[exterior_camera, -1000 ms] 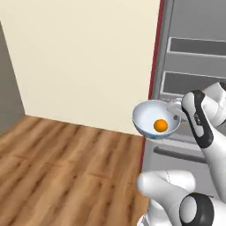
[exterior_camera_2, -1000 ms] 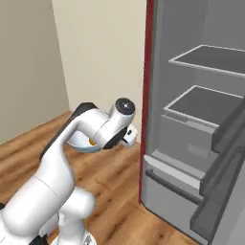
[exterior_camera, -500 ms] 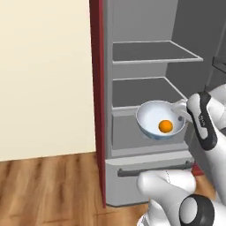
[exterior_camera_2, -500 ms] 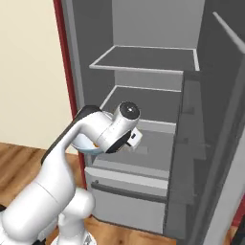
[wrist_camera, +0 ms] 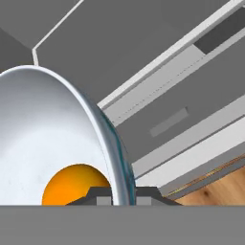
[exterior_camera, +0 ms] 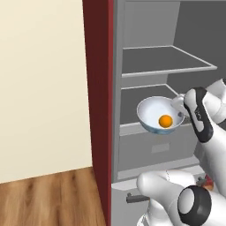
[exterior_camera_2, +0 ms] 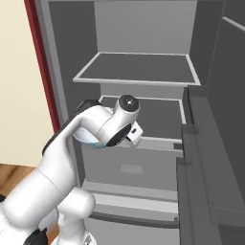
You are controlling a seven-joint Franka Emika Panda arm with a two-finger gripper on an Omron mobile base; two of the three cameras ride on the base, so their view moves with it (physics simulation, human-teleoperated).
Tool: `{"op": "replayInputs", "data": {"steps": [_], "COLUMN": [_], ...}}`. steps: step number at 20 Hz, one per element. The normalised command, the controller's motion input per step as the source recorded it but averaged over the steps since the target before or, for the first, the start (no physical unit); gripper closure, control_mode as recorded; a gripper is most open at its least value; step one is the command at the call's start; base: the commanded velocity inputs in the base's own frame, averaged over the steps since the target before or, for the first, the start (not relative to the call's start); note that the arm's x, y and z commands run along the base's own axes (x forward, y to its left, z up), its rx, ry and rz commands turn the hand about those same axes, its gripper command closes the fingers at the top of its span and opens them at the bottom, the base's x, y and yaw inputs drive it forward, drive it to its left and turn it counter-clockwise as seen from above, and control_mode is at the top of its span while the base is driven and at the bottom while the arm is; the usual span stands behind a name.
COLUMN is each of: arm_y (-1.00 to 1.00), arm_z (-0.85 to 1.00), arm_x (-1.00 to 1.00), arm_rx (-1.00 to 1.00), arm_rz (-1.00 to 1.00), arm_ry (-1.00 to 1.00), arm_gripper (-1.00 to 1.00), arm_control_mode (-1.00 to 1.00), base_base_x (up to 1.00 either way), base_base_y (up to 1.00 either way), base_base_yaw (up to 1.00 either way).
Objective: Move the mug from next to the sink to the open cabinet. Then, move the bowl with the orange to the fridge to clear the area for faucet cleaning.
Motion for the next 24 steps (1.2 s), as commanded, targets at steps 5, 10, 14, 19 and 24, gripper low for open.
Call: {"op": "replayInputs", "data": {"steps": [5,10,14,19,24], "arm_y": [0.36,0.01,-0.21,0.0,0.0], "arm_z": [0.25,-0.15,-0.32,0.0,-0.1], "arm_x": [0.88,0.38,-0.01,0.15,0.65], "arm_rx": [0.01,0.2,0.33,0.04,0.0], "arm_rz": [-0.4,-0.37,-0.22,-0.03,-0.06], "arm_ry": [0.02,0.0,-0.04,0.02,0.06], "arm_gripper": [1.0,1.0,1.0,1.0,1.0], "arm_control_mode": [-1.0,-1.0,-1.0,-1.0,-1.0], "base_base_x": [0.0,0.0,0.0,0.0,0.0], "base_base_y": [0.0,0.0,0.0,0.0,0.0], "base_base_yaw": [0.0,0.0,0.0,0.0,0.0]}}
